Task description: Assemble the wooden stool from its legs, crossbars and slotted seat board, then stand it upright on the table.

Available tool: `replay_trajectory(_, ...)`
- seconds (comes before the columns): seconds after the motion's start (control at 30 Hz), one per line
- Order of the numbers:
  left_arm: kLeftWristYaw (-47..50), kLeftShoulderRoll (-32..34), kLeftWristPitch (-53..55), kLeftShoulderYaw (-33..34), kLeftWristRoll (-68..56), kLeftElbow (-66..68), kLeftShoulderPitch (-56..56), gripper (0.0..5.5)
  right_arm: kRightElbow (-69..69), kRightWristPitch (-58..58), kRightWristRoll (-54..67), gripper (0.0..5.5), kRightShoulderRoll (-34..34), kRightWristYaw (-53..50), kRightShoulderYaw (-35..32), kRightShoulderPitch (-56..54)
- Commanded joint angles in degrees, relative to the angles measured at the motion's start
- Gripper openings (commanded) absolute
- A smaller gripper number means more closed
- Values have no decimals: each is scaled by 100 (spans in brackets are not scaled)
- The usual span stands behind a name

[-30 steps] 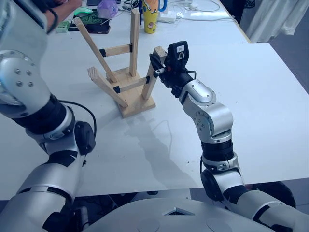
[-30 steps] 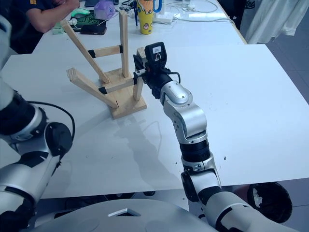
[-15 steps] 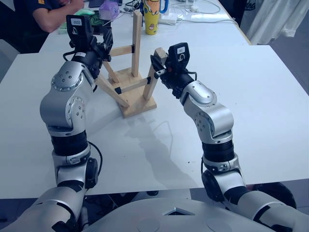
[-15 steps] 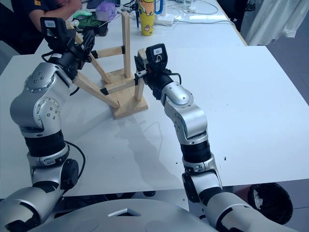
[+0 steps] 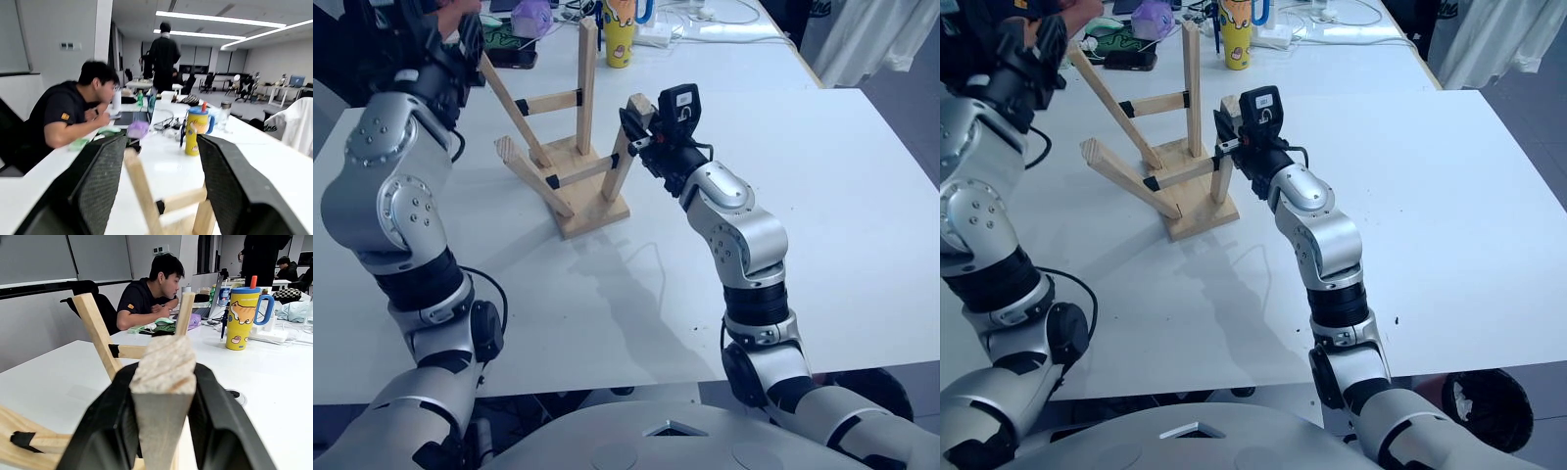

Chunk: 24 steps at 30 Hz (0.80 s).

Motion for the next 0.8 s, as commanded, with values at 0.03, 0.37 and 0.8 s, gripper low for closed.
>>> replay_trajectory(0.03, 37, -14, -85, -51, 94, -24, 280, 265, 144, 142, 3, 176, -104, 62, -77, -6)
replay_trajectory(0.37, 53, -24, -290, -139, 240, 62, 574, 265, -333, -153, 262, 211, -29, 24, -568, -546)
replay_trajectory(0.8, 169, -99, -279, -196, 318, -121, 655, 265, 604, -773, 988, 146, -96, 20, -1580, -2722)
